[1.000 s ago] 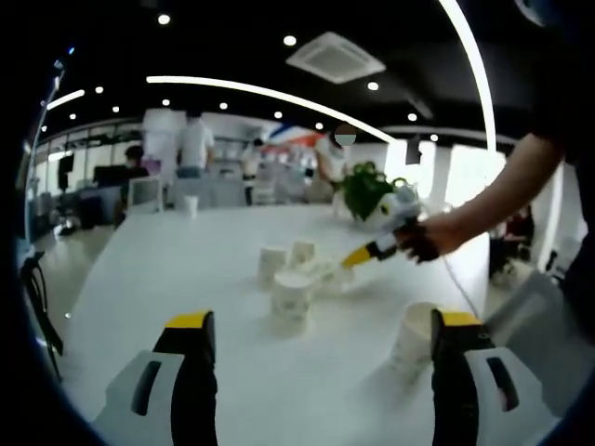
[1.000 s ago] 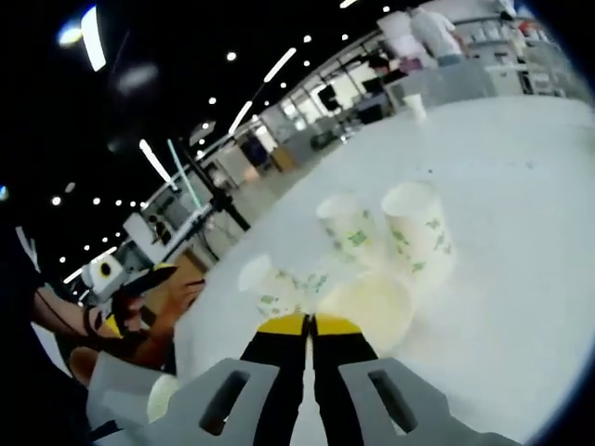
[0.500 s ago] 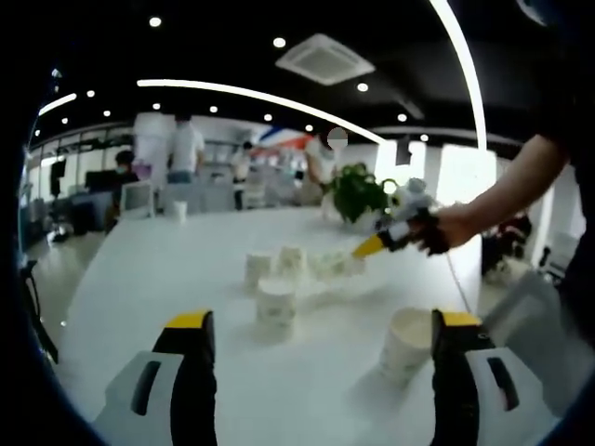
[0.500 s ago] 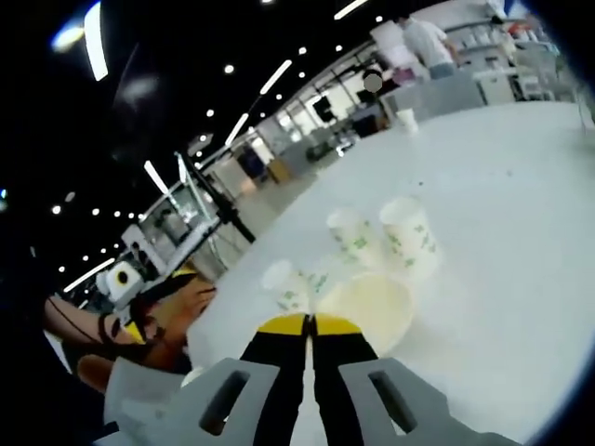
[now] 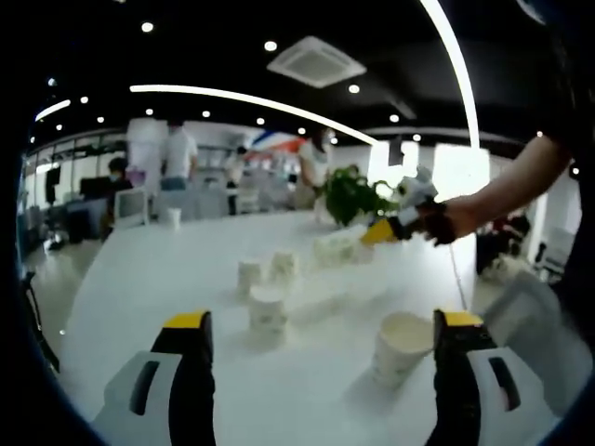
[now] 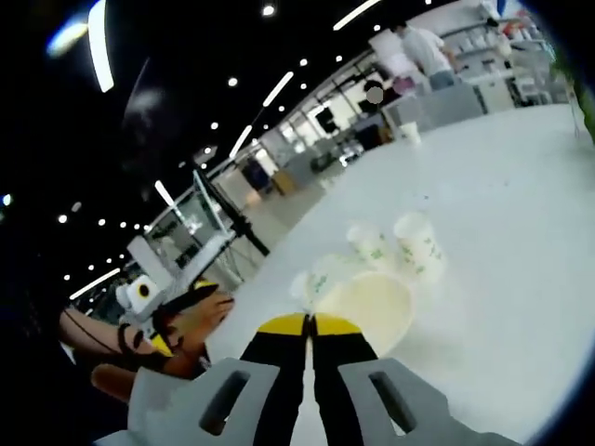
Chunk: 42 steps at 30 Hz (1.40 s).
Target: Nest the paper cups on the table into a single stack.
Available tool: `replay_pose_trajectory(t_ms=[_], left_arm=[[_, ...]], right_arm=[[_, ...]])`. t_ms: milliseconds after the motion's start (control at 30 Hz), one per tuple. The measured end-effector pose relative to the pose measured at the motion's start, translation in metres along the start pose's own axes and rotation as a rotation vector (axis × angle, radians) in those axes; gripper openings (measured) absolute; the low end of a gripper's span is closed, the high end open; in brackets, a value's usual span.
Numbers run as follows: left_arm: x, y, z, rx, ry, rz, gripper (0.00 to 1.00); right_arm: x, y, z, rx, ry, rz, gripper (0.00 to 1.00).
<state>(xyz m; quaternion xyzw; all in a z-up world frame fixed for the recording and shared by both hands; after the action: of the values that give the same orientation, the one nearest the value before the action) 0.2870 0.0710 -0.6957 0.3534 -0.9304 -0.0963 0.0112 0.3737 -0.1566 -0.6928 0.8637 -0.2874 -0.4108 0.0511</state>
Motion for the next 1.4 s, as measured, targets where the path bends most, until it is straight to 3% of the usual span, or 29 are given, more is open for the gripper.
replay_pose_trajectory(t_ms=[433,900,1400], left_arm=[[0.005,-0.003,-0.003,0.006,-0.012,0.020,0.98],[0.009,-0.006,0.002,0.004,-0.013,0.040,0.98],[0.012,-0.004,0.002,0.013,-0.002,0.041,0.98]], right_arm=[[-0.050,0.016,0.006,0.002,0.031,-0.081,0.00],[-0.086,0.033,0.011,0.015,0.060,-0.120,0.00],[-0.112,0.035,0.058,-0.214,0.370,-0.074,0.00]])
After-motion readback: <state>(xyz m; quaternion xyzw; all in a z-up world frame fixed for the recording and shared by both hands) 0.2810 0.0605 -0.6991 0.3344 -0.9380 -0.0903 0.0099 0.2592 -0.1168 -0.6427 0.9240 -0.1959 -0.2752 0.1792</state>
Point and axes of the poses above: the point that each gripper's makers call its tool centre point, and the gripper's own axes: y roughly backward along the fingers, x roughly to its right, z roughly out of its underside, the point moved 3 cm from there along y, roughly backward along the fingers, and after that the axes turned 9 degrees about -y, right-handed, at the moved point
